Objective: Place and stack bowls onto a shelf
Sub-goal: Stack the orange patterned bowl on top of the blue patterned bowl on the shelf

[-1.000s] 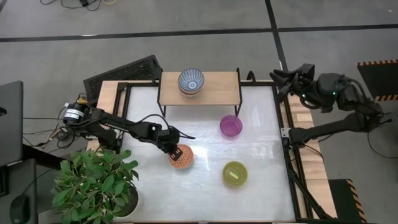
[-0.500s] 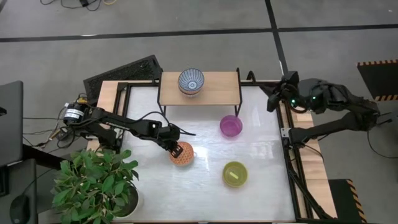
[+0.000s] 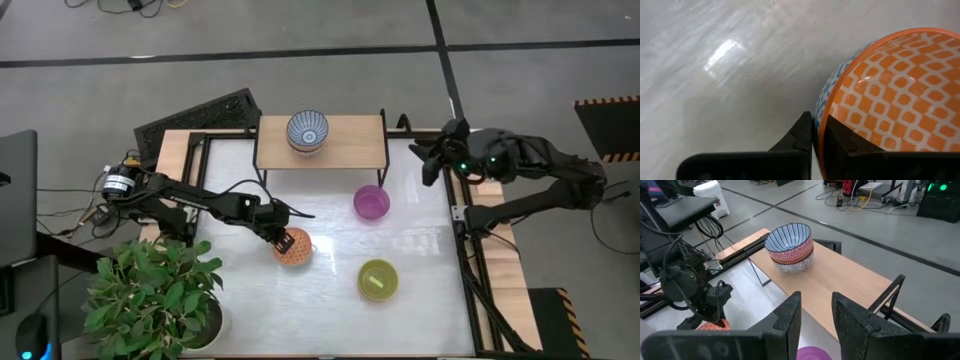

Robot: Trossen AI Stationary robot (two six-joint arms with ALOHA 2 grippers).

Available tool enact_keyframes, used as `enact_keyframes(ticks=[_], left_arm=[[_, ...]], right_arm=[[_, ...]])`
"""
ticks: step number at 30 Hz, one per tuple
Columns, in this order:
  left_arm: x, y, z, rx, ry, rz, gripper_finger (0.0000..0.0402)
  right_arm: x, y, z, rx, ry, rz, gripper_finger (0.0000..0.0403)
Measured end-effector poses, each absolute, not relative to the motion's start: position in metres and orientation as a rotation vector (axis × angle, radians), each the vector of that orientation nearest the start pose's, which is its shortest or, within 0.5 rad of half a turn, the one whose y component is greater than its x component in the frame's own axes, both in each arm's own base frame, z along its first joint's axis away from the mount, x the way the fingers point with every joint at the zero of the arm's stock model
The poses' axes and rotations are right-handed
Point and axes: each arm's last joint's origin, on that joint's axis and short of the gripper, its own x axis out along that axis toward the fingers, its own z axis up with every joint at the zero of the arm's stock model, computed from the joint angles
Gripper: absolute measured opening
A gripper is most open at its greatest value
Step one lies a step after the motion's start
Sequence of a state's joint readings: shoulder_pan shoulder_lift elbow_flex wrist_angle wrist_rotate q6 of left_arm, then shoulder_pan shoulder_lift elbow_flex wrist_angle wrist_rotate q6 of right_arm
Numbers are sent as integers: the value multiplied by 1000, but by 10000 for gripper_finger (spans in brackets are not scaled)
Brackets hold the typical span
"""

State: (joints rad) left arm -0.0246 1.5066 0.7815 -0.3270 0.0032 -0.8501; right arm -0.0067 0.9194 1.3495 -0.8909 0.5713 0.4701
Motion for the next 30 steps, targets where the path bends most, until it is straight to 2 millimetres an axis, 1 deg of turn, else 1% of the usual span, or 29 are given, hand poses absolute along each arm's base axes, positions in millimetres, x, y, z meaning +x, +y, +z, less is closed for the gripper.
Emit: enact_keyframes(ticks=[30], left_arm=[[275,-7,166,-752,981,420,7]], right_arm=[[141,-16,429,320,311,-650,134]])
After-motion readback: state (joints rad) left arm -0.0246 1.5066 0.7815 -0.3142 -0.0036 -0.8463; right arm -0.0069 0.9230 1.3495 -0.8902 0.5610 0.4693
